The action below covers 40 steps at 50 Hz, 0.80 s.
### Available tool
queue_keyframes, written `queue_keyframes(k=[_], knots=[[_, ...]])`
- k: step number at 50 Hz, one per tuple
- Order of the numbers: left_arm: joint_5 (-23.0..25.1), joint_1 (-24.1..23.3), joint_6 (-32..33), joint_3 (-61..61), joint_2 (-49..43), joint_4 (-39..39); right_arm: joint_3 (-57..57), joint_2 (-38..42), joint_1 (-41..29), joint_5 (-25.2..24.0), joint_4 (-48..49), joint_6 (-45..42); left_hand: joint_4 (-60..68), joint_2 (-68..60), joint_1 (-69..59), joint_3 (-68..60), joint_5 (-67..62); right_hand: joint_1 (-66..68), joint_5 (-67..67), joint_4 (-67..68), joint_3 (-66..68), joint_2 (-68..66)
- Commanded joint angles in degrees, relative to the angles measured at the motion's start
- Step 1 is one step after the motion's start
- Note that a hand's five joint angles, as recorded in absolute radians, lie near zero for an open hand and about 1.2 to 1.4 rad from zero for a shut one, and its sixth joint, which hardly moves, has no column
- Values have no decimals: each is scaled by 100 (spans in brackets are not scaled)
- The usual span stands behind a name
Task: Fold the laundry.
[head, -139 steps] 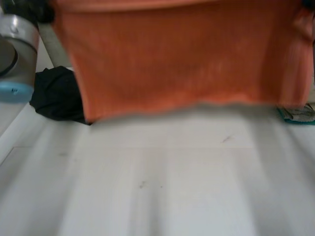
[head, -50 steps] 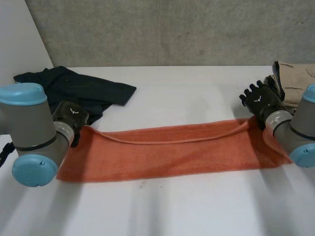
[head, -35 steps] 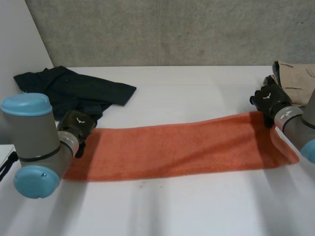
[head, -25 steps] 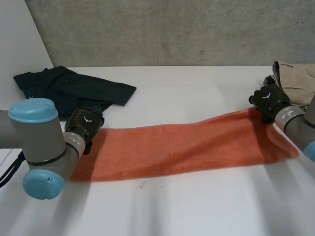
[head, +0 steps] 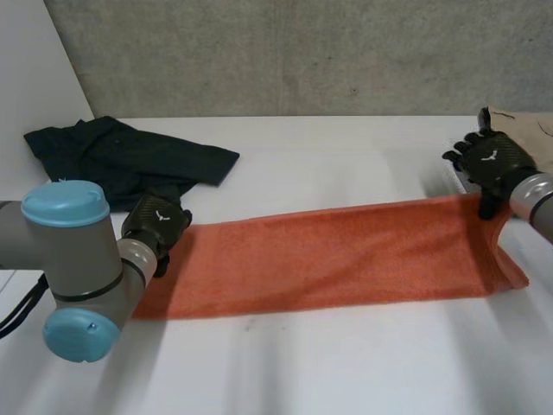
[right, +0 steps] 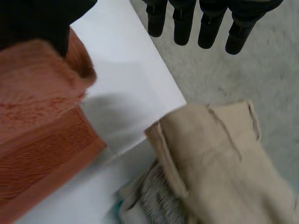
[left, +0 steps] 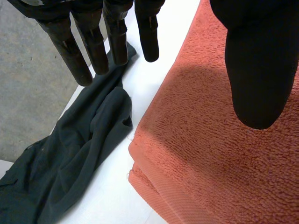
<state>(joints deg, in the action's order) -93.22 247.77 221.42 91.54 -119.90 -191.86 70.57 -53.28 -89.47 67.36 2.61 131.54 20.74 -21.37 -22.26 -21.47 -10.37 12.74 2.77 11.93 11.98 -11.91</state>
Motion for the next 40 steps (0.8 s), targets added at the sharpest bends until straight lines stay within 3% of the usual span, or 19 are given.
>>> queue_keyframes(k=[1,9,15,20,22,25,29,36,40], knots=[[14,-10,-3,101,116,-1,-306,19,149,75,-831,654,192,-129,-41,-119,-229,456,453,538,532,-539],[32,8,6,110,151,8,-474,37,149,576,-1104,575,192,-129,-41,-119,-229,592,589,673,667,-674],[41,34,6,118,186,17,-403,19,79,577,-824,-320,192,-129,-41,-119,-229,996,993,1077,1071,-1079],[49,52,6,127,186,8,-228,28,35,138,10,-1190,192,-129,-41,-119,-230,678,675,759,753,-761],[67,52,15,136,186,8,-61,28,70,-336,468,-1604,209,-146,-57,-136,-246,525,522,606,601,-608],[111,60,6,145,186,8,53,45,97,-898,836,-1806,209,-146,-57,-136,-246,525,522,607,601,-608],[181,60,6,197,195,8,98,10,88,-1277,856,-1781,209,-146,-57,-136,-246,508,505,590,584,-591],[208,78,6,250,265,8,221,-16,88,-1234,733,-1719,192,-129,-41,-119,-230,491,488,573,567,-574],[208,78,6,268,292,17,212,-130,105,-734,145,-1482,192,-129,-41,-119,-229,525,522,606,600,-607]])
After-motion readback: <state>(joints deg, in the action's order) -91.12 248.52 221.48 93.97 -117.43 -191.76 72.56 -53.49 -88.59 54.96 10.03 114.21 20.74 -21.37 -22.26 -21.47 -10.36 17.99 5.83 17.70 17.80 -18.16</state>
